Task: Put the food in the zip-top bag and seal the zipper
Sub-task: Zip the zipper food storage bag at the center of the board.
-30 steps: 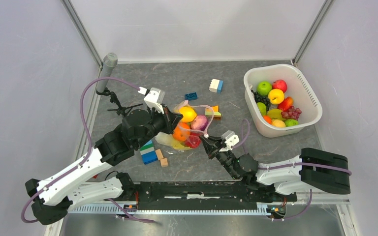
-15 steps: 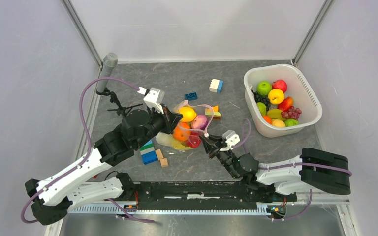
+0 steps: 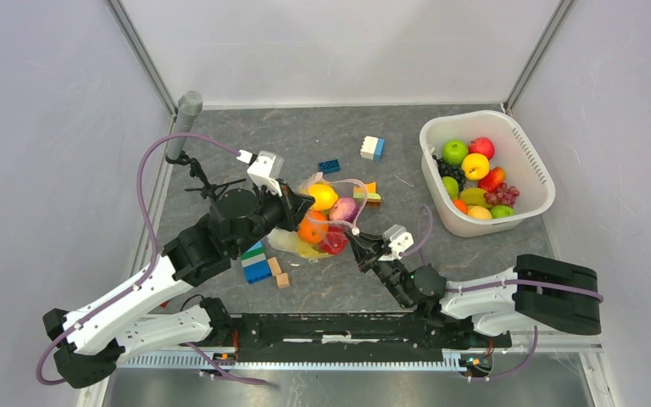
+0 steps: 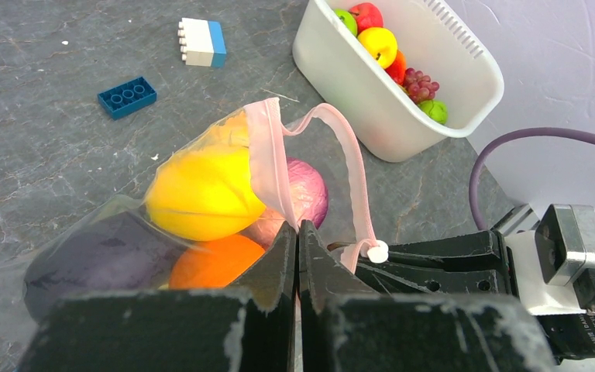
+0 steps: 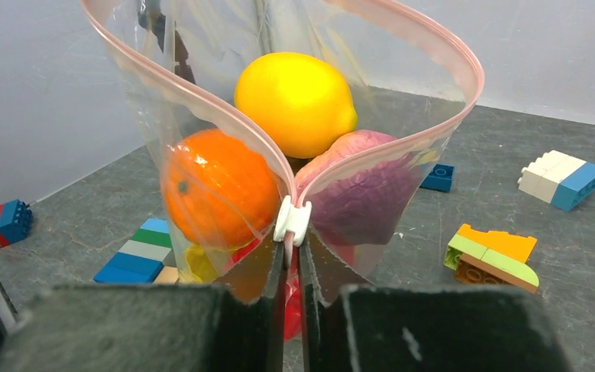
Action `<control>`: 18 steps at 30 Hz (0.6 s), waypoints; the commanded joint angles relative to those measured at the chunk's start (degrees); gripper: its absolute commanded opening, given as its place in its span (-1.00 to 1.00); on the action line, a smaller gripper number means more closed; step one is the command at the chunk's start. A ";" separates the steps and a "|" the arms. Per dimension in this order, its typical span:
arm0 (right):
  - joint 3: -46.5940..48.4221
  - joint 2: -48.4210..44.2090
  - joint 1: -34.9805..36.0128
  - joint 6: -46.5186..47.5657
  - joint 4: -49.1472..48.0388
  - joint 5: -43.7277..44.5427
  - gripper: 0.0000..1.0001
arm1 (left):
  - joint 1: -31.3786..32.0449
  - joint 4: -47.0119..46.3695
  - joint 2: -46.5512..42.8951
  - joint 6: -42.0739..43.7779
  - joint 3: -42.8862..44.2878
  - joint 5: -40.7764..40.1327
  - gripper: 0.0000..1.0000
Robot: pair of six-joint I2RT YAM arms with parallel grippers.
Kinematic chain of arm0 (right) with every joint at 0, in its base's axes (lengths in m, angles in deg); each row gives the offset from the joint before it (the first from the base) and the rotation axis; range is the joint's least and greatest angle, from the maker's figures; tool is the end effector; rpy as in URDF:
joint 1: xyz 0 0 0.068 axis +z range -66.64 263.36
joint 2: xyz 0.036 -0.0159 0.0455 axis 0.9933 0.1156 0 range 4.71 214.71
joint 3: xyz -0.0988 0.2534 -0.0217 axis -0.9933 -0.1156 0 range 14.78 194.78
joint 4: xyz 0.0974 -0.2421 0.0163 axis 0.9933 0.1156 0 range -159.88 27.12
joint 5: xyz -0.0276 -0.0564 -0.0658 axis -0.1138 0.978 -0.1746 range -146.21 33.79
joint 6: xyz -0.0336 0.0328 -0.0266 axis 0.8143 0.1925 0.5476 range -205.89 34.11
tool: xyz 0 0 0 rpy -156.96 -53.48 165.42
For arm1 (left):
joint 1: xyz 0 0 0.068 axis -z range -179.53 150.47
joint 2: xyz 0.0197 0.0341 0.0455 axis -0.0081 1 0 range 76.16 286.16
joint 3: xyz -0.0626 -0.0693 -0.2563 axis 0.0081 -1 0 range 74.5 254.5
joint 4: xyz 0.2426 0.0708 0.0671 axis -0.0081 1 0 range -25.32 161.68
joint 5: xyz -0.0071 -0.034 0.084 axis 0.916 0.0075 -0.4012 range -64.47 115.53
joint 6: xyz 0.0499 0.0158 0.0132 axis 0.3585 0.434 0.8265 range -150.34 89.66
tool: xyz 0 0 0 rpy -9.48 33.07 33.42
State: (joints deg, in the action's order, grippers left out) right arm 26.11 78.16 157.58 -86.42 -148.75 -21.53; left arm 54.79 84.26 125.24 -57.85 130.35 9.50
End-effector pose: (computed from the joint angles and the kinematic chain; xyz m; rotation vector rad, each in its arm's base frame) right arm 0.0771 0.1978 0.2079 -0.3319 1.3260 0.7165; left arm 0.1182 -0.1476 0.3774 0.2256 1.8387 -0.7666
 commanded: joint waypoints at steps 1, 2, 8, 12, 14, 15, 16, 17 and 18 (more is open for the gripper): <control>-0.43 0.00 -0.21 1.75 -3.05 0.50 -0.97 | -0.21 -4.81 -0.41 -1.69 1.08 -0.12 -0.93; -0.45 -0.04 -0.21 1.75 -3.09 0.52 -0.98 | -0.19 -4.81 -0.39 -1.64 1.10 -0.17 -0.93; -0.66 -0.74 -0.21 1.47 -2.24 0.82 -1.00 | -0.19 -4.66 -0.55 -1.61 0.93 -0.21 -0.93; 0.13 -3.84 -0.29 2.50 1.96 -0.14 -1.00 | -0.19 -3.93 -0.72 -0.48 1.17 -0.01 -0.75; 1.47 -7.63 -0.66 3.79 8.67 -0.80 -1.00 | -0.21 -2.17 -1.10 1.56 2.06 -1.07 -0.48; 2.53 -10.15 -1.32 4.23 13.92 -1.76 -1.00 | -0.19 -0.75 -1.33 2.72 2.80 -2.06 -0.42; 3.93 -12.25 -2.22 4.59 19.43 -3.94 -1.00 | -0.27 0.33 -1.59 3.98 3.85 -2.73 -0.28; 5.07 -14.85 -3.30 5.15 23.57 -6.01 -1.00 | -0.27 1.49 -1.70 5.59 5.07 -3.24 -0.08; 6.39 -17.35 -4.14 5.87 27.96 -8.38 -1.00 | -0.33 2.61 -1.83 6.74 6.22 -3.68 0.16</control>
State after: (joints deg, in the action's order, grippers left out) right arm 26.98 68.55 156.07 -83.89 -135.79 -23.35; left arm 54.79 85.42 124.93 -56.95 131.07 8.76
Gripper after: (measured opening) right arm 0.010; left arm 0.420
